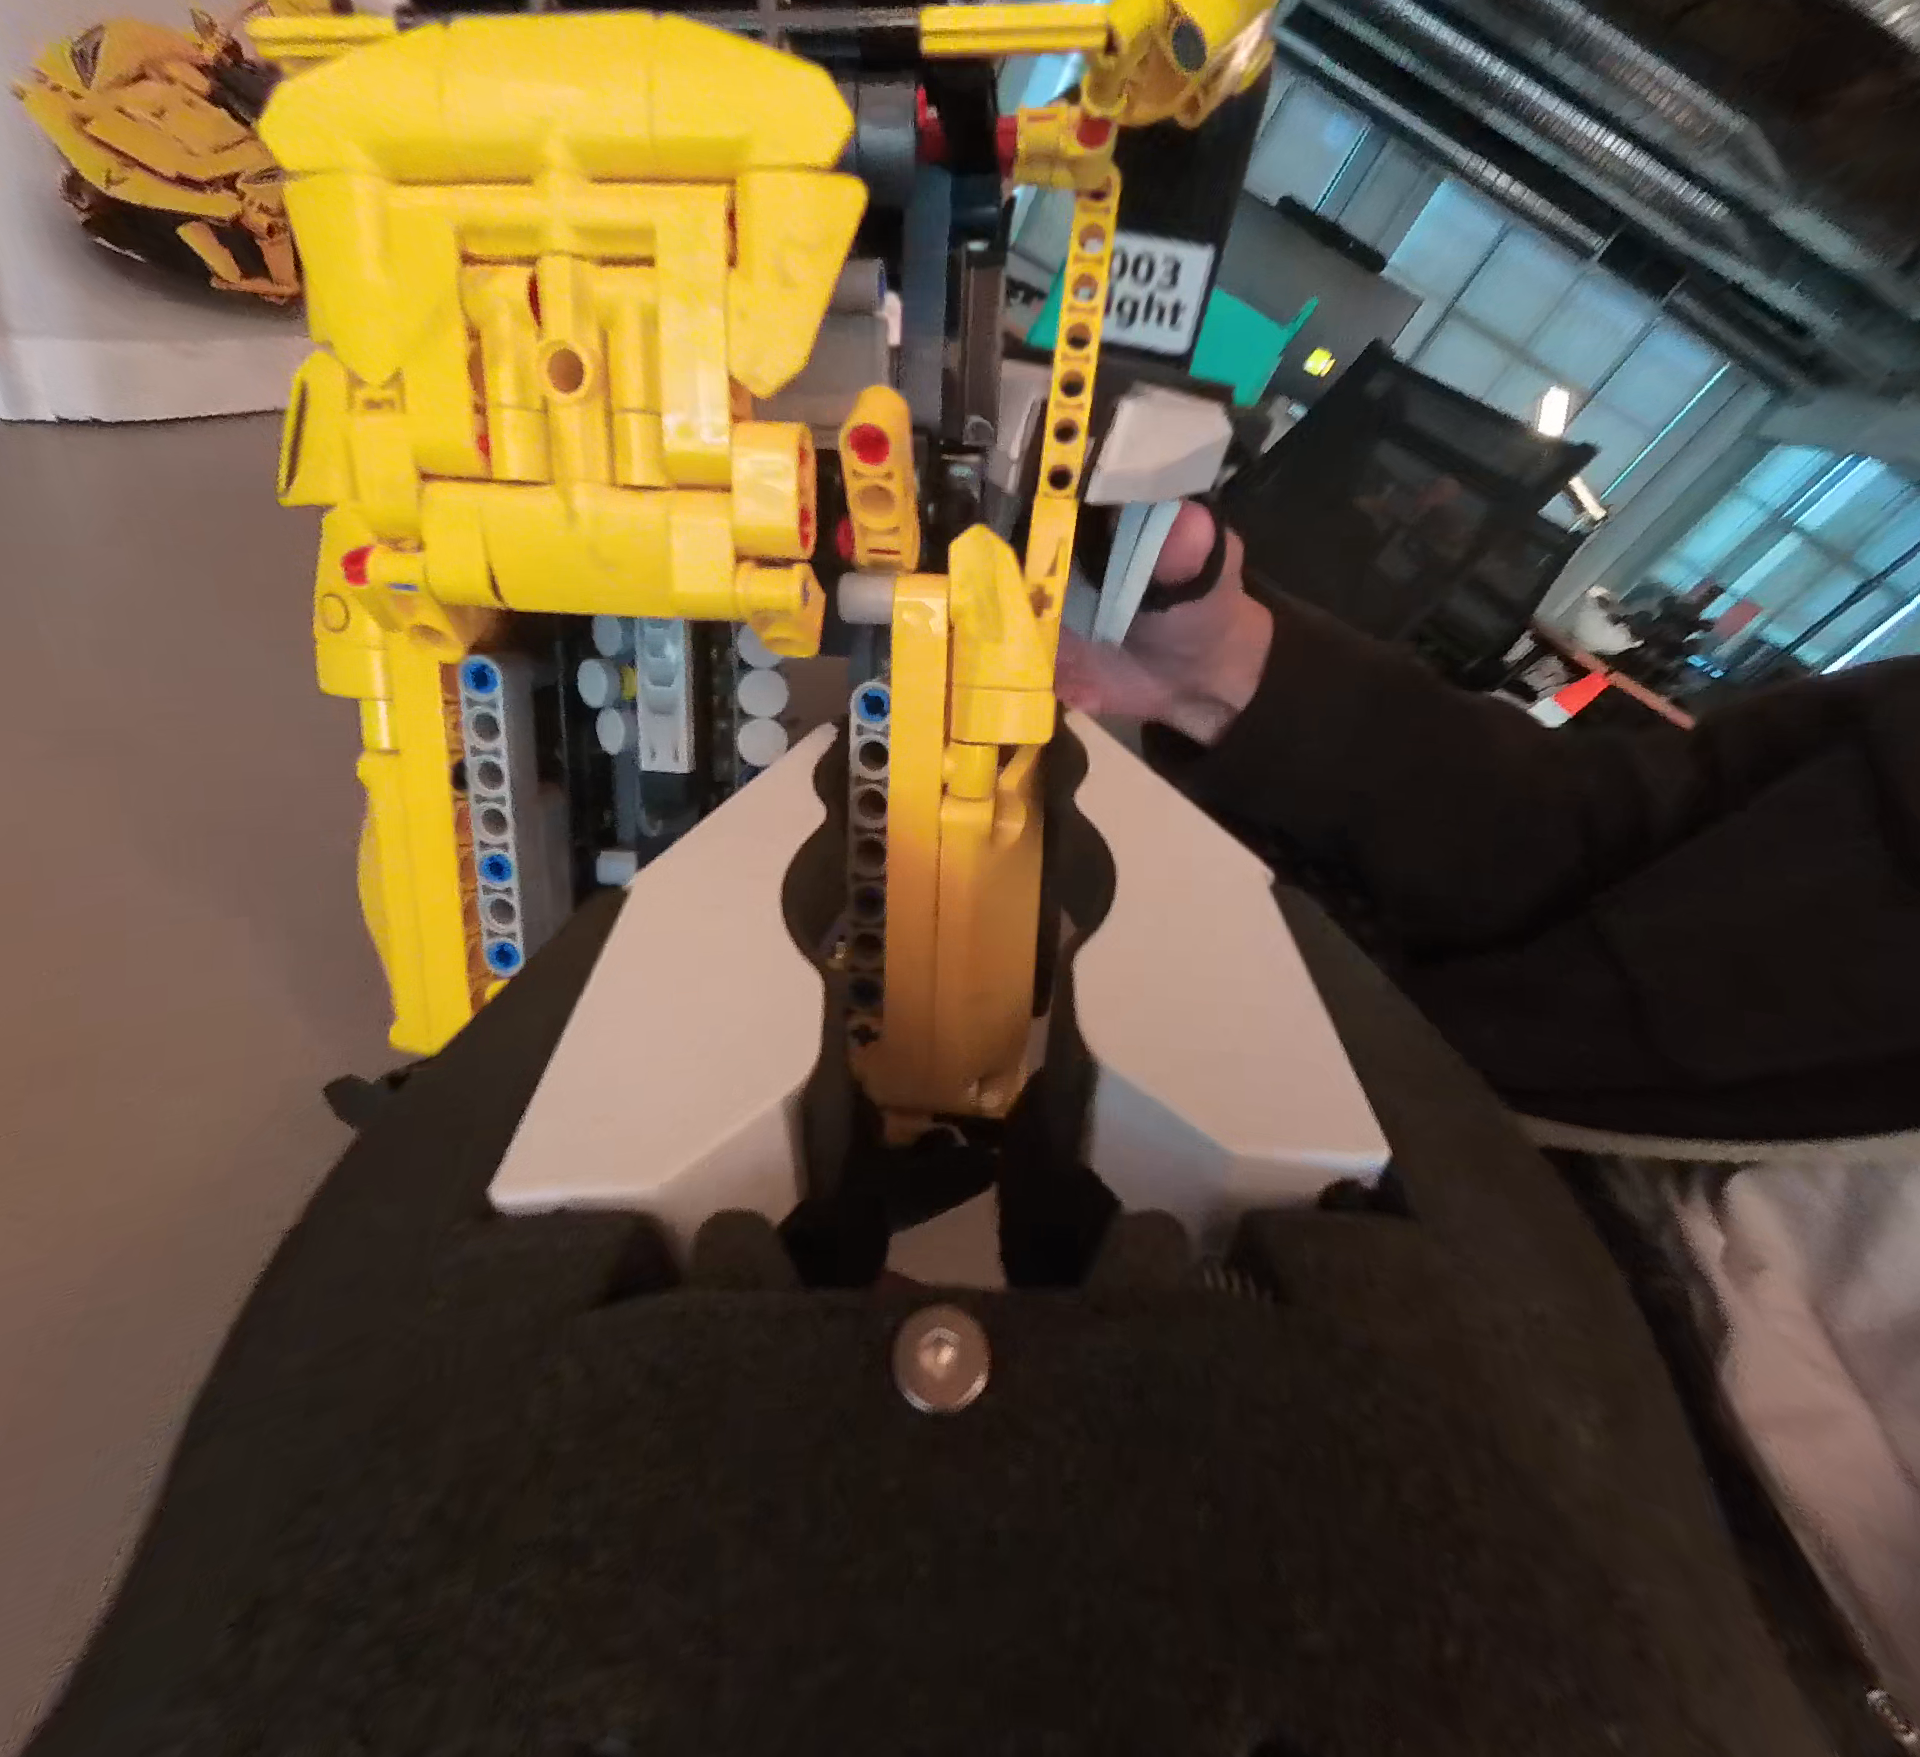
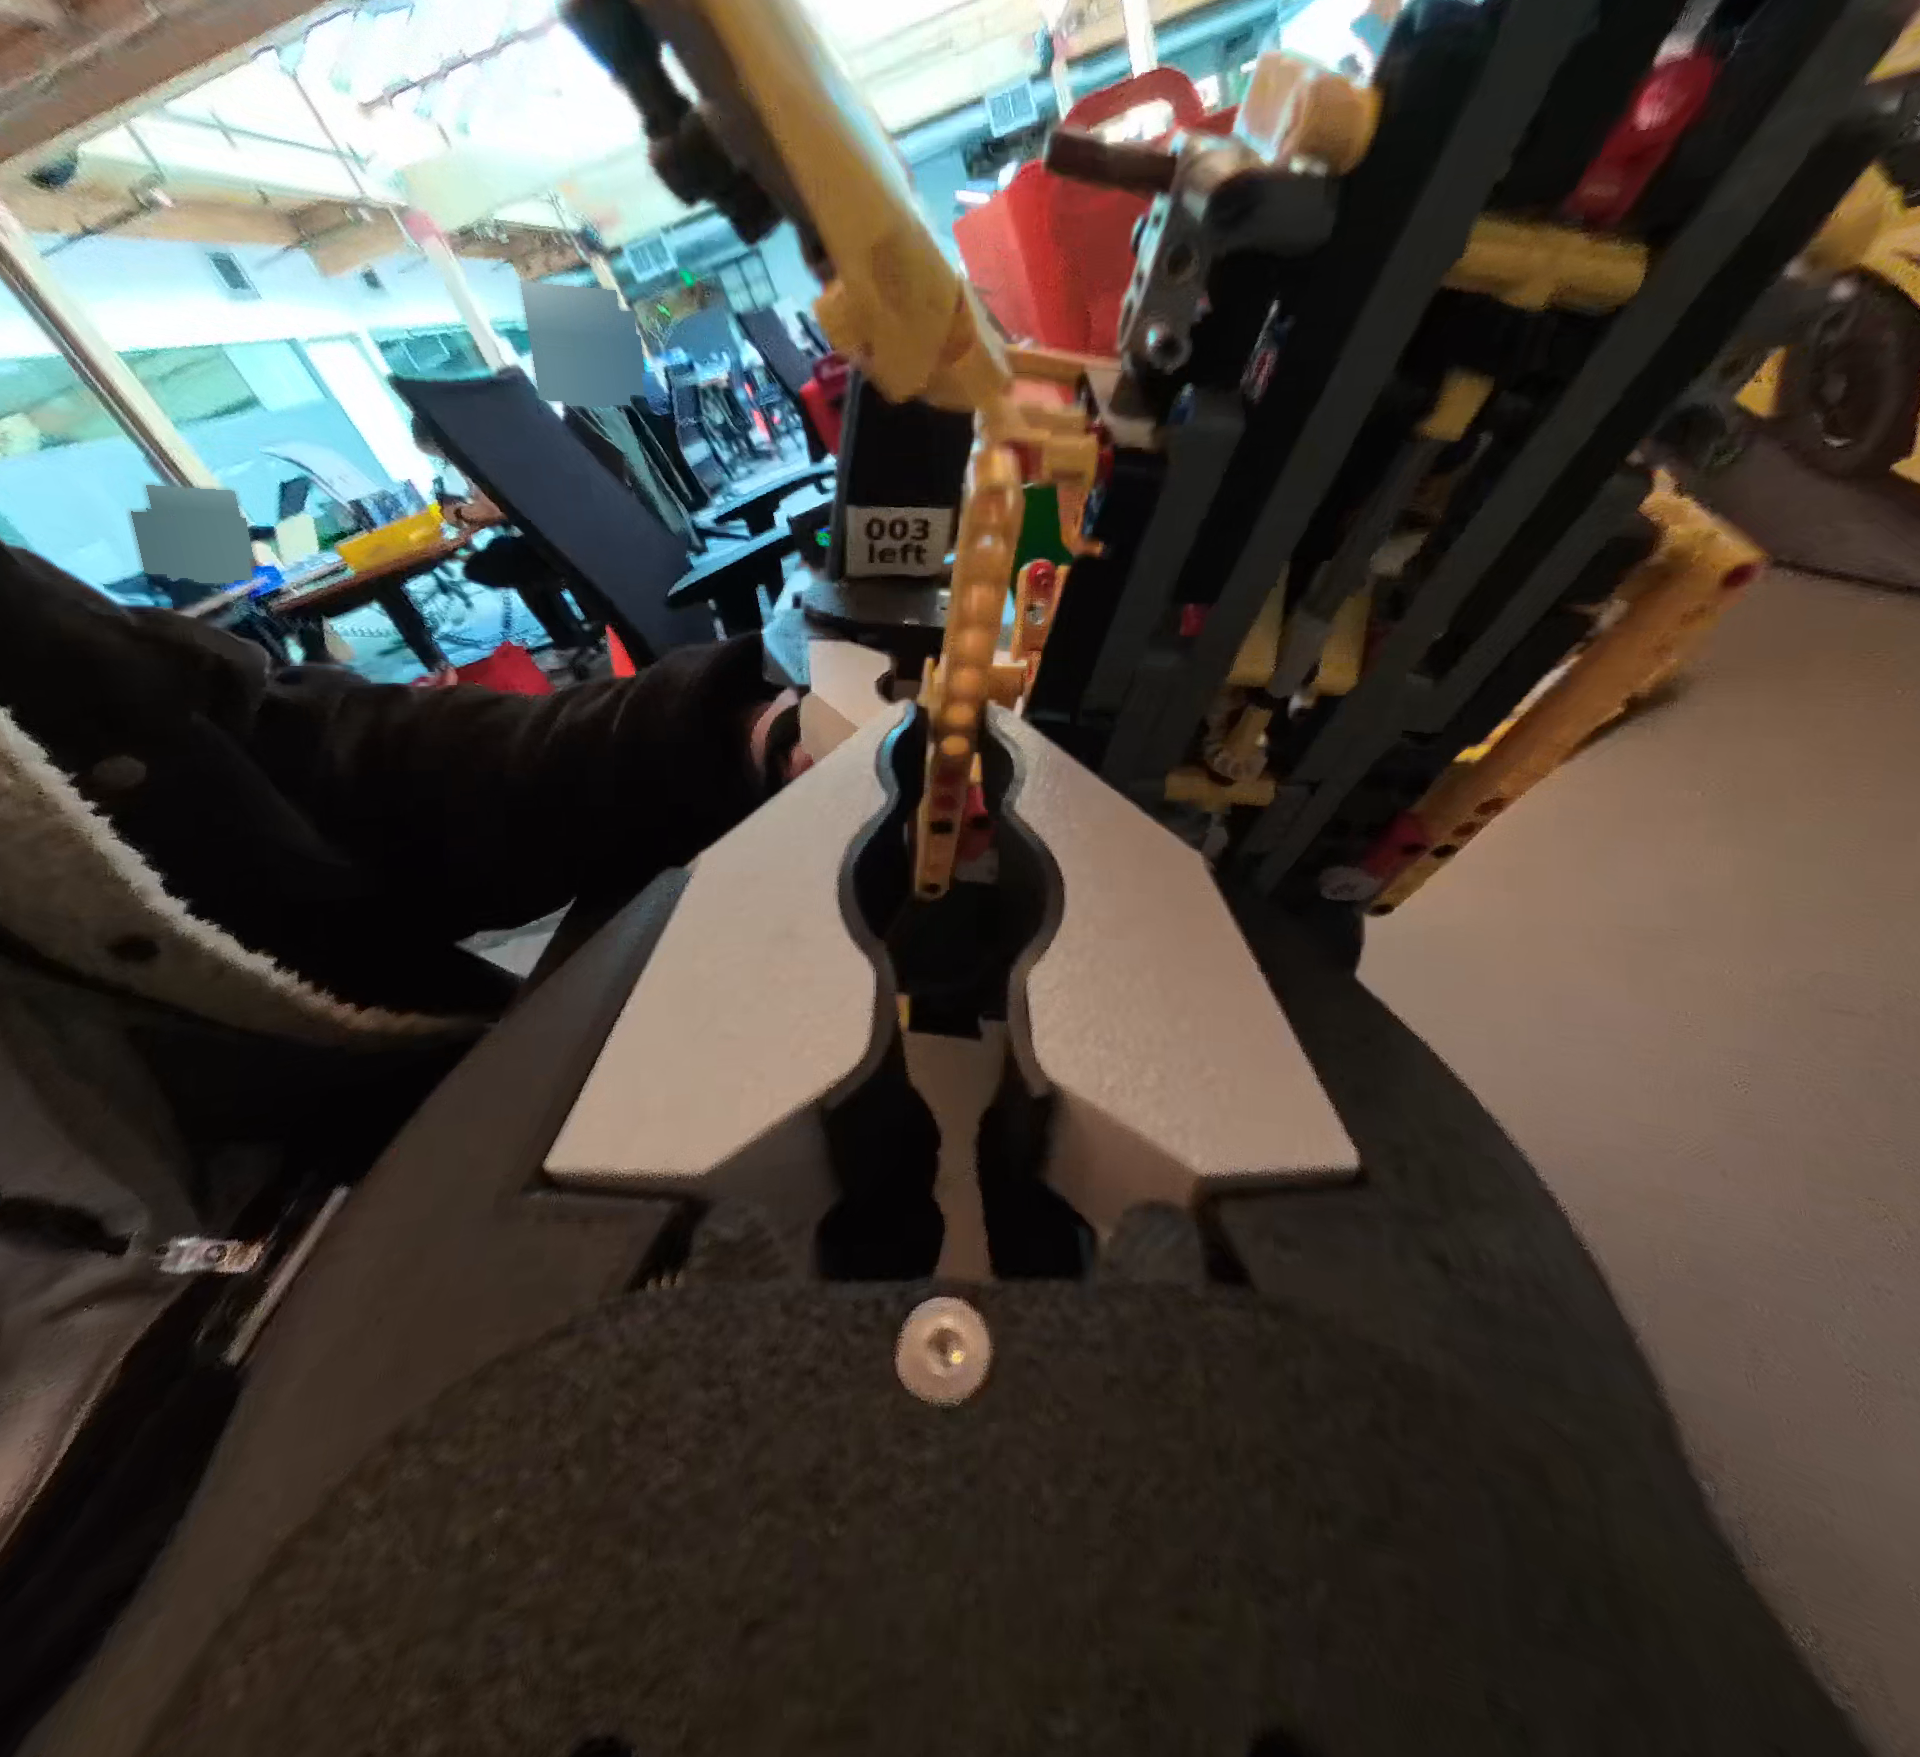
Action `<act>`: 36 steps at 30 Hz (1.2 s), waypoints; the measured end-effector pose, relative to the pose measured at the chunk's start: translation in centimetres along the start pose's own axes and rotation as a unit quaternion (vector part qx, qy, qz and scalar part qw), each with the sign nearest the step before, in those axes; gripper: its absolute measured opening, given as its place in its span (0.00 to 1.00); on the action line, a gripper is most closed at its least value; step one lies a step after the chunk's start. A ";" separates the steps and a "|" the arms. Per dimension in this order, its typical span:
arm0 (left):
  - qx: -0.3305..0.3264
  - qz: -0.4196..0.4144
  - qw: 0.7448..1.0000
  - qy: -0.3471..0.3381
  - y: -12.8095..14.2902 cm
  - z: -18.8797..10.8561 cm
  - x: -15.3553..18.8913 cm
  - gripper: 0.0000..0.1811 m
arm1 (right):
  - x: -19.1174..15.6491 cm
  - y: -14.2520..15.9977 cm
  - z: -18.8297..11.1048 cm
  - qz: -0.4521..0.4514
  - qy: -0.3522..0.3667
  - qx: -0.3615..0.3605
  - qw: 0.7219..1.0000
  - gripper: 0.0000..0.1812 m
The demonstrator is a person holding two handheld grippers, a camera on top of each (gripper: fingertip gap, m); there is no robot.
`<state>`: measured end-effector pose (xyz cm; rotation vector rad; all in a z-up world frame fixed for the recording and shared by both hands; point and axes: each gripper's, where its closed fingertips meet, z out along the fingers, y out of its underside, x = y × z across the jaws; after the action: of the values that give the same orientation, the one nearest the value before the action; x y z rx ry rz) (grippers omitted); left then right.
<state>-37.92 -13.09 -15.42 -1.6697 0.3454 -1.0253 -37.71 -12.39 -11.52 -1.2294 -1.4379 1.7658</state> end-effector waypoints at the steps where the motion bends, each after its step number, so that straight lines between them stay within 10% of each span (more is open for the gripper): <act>1: 0.005 -0.006 1.000 0.005 -0.1 -0.1 0.0 0.19 | 0.0 0.7 0.1 0.009 -0.004 -0.008 1.000 0.04; 36: 0.034 -0.029 0.998 0.035 -0.5 -0.5 -0.6 0.18 | 0.4 3.7 0.5 0.088 -0.003 -0.046 0.995 0.12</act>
<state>-38.78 -12.82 -15.20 -1.5942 0.3067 -1.1279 -37.81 -13.31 -15.15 -1.4394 -1.4666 1.8372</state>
